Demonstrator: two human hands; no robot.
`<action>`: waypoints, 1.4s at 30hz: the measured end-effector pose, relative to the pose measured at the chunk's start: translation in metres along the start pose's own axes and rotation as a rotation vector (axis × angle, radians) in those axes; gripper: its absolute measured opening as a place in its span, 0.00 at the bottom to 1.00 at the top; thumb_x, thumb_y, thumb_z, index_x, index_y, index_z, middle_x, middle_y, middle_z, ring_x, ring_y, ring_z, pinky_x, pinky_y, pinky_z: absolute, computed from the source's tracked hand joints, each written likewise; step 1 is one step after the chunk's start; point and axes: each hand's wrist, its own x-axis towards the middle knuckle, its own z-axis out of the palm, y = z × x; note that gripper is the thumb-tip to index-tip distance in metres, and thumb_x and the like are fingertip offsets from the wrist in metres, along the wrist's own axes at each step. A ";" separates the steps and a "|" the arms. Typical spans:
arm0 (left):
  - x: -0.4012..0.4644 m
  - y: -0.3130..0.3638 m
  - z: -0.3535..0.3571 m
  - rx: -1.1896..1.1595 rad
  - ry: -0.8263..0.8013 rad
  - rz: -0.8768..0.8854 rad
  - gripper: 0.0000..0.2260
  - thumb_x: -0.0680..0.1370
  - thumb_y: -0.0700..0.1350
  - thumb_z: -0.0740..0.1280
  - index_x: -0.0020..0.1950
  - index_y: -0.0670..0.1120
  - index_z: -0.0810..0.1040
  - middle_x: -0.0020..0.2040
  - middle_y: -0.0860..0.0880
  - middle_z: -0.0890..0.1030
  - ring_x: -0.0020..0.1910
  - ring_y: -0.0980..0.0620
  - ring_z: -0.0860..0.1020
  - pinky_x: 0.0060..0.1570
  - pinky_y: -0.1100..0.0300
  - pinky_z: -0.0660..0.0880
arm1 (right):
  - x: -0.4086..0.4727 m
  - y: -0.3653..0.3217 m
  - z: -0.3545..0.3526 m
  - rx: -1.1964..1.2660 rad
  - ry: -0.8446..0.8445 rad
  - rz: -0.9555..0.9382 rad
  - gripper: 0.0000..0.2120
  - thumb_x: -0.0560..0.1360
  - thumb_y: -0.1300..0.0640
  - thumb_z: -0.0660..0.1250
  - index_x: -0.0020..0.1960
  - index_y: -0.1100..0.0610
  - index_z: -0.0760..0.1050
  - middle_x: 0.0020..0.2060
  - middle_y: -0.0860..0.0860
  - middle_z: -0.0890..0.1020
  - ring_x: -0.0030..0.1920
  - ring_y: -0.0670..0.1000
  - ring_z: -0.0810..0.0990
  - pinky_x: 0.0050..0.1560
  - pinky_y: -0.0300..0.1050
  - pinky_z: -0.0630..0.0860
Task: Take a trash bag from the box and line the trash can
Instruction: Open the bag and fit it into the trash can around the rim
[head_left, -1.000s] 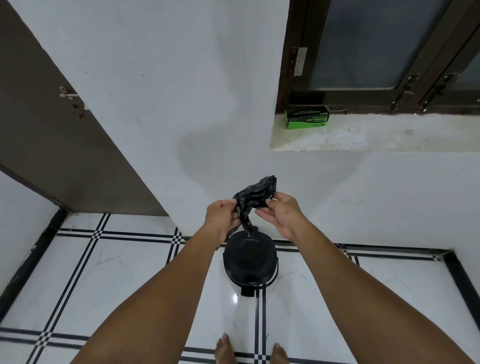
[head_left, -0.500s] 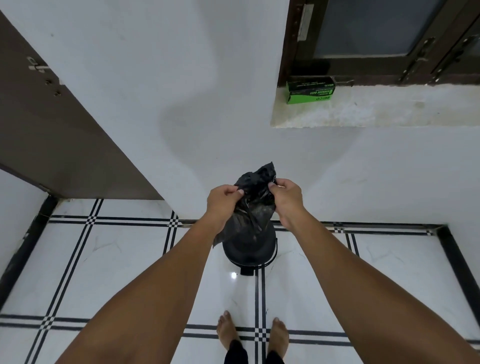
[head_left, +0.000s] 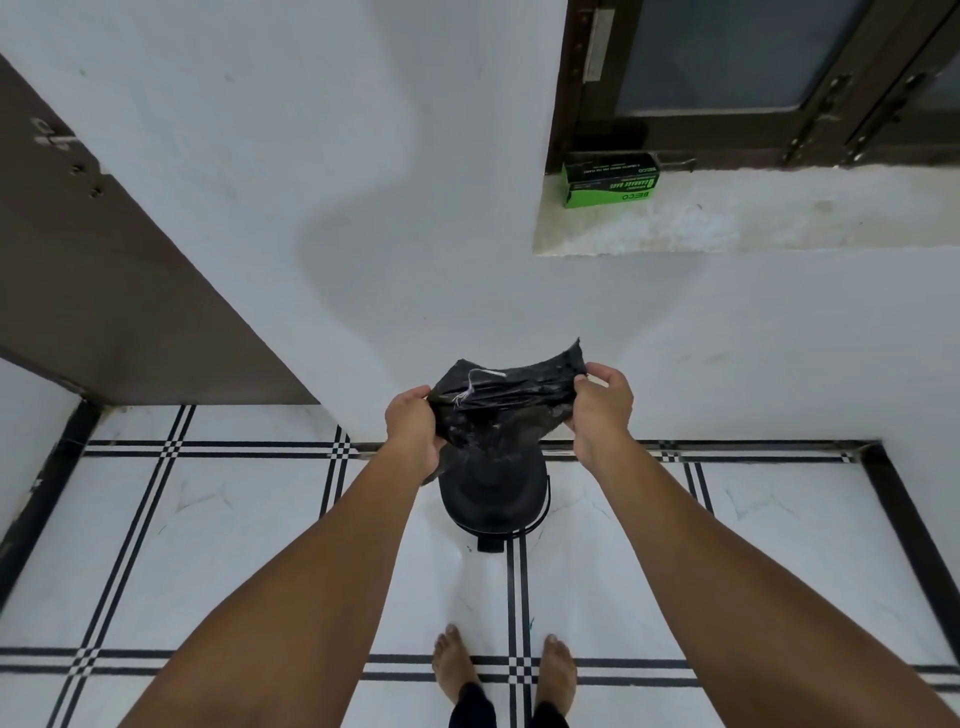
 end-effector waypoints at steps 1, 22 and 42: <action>-0.005 0.002 0.000 0.012 -0.023 0.006 0.17 0.75 0.36 0.59 0.60 0.43 0.81 0.54 0.40 0.84 0.47 0.40 0.84 0.46 0.47 0.84 | 0.000 -0.002 -0.001 0.005 0.040 -0.016 0.10 0.83 0.64 0.62 0.59 0.51 0.76 0.53 0.54 0.82 0.48 0.53 0.84 0.51 0.53 0.85; -0.010 -0.006 0.004 0.446 -0.032 0.110 0.26 0.80 0.67 0.54 0.44 0.46 0.77 0.48 0.44 0.82 0.49 0.43 0.81 0.61 0.43 0.78 | -0.021 0.010 -0.016 -1.179 -0.377 -0.480 0.40 0.63 0.34 0.79 0.70 0.43 0.69 0.55 0.44 0.79 0.55 0.51 0.79 0.55 0.50 0.77; -0.006 -0.016 -0.010 0.375 -0.294 0.027 0.20 0.83 0.58 0.59 0.58 0.47 0.85 0.51 0.44 0.88 0.52 0.43 0.86 0.52 0.50 0.82 | -0.008 0.045 0.001 -0.327 -0.568 0.163 0.35 0.64 0.52 0.79 0.69 0.52 0.73 0.58 0.57 0.85 0.57 0.58 0.85 0.60 0.57 0.81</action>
